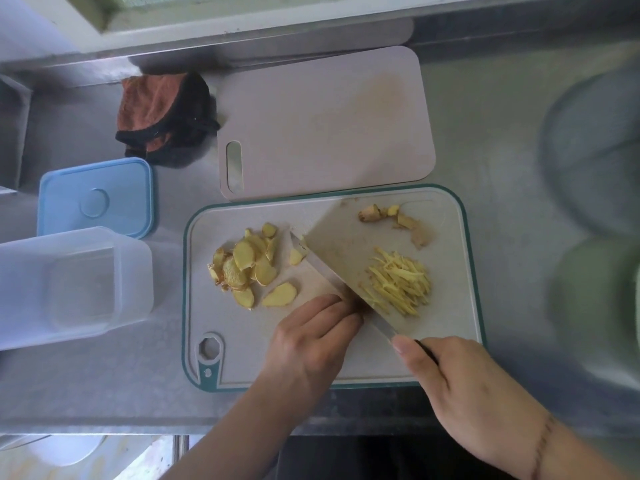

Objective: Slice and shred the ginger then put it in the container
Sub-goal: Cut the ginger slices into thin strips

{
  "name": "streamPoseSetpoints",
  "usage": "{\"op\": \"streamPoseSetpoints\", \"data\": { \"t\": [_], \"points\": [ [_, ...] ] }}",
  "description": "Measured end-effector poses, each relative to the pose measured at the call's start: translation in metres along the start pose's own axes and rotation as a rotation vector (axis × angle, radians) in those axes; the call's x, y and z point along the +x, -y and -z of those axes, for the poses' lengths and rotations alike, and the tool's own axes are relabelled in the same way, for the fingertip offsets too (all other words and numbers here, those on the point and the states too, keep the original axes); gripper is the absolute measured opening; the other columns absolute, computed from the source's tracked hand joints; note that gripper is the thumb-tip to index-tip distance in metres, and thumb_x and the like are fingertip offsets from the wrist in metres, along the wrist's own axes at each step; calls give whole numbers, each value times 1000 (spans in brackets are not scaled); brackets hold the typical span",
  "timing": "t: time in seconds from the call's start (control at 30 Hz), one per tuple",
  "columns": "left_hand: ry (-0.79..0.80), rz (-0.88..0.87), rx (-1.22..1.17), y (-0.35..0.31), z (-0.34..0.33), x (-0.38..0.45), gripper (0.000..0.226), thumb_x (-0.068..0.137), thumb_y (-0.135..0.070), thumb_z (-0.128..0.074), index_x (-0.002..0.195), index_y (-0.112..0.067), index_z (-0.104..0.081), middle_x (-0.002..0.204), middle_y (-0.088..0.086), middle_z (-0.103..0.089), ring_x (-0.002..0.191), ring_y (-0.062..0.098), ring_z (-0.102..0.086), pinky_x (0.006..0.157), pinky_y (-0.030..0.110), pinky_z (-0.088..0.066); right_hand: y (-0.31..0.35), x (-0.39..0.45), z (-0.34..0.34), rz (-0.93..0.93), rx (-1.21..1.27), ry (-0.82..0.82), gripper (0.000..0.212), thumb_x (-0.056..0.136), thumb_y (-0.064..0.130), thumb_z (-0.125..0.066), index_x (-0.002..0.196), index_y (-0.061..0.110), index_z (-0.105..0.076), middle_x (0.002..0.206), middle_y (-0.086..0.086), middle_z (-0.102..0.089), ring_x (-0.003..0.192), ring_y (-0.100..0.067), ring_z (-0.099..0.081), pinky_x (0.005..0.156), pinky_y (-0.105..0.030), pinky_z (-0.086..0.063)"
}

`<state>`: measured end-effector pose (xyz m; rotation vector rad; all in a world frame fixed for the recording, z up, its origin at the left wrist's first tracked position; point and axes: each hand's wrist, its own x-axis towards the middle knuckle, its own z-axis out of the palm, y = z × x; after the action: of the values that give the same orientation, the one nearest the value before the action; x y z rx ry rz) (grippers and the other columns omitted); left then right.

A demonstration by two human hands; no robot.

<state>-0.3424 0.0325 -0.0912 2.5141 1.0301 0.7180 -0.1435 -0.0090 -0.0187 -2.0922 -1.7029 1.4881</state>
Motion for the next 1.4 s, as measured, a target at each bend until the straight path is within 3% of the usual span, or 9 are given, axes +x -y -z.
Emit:
{"op": "streamPoseSetpoints", "data": {
  "t": [0.2,0.33,0.7,0.83,1.07,1.17,1.4],
  "points": [
    [7,-8,40,1,0,-3,11,92,0,-66,94,-1,-77,97,10,-74,94,24,-69,89,33,-58,-3,-6,8,16,66,-35,65,83,74,-17,51,21,-37,45,3,-40,42,-11,-37,43,-19,-27],
    [-20,-5,32,-4,2,0,30,105,-11,-52,93,0,-77,96,13,-75,93,26,-71,87,35,-60,-2,-12,4,44,59,-18,70,73,82,-15,52,17,-32,47,0,-41,44,-12,-38,44,-18,-25],
    [-34,-10,0,1,-3,-3,23,102,-6,-56,95,2,-77,100,15,-74,95,29,-72,86,37,-60,0,-16,2,11,50,-7,71,69,82,-12,51,17,-33,50,6,-48,49,-12,-44,46,-19,-29],
    [-47,-12,-9,2,-3,-2,21,101,-4,-58,93,1,-77,99,13,-75,96,27,-72,88,35,-59,0,-12,-2,-11,37,-5,69,79,78,-10,52,19,-34,51,8,-49,49,-10,-44,49,-21,-34],
    [-13,-12,-27,5,-2,-3,8,90,4,-69,91,1,-75,96,12,-73,92,26,-70,90,33,-58,2,-5,1,-27,66,-33,59,80,69,-22,51,18,-31,43,3,-38,42,-12,-35,44,-21,-27],
    [-8,-13,-26,5,-1,-3,9,85,6,-72,91,0,-75,96,12,-73,92,26,-69,89,32,-58,3,-9,3,-11,89,-41,65,83,73,-20,51,18,-32,43,2,-38,42,-12,-36,43,-19,-26],
    [-47,-7,-32,6,-4,-6,14,96,0,-64,92,2,-76,98,15,-74,94,29,-71,86,35,-59,7,-14,0,12,90,-27,68,81,77,-17,51,19,-37,47,4,-45,46,-11,-43,44,-17,-28]
  ]
}}
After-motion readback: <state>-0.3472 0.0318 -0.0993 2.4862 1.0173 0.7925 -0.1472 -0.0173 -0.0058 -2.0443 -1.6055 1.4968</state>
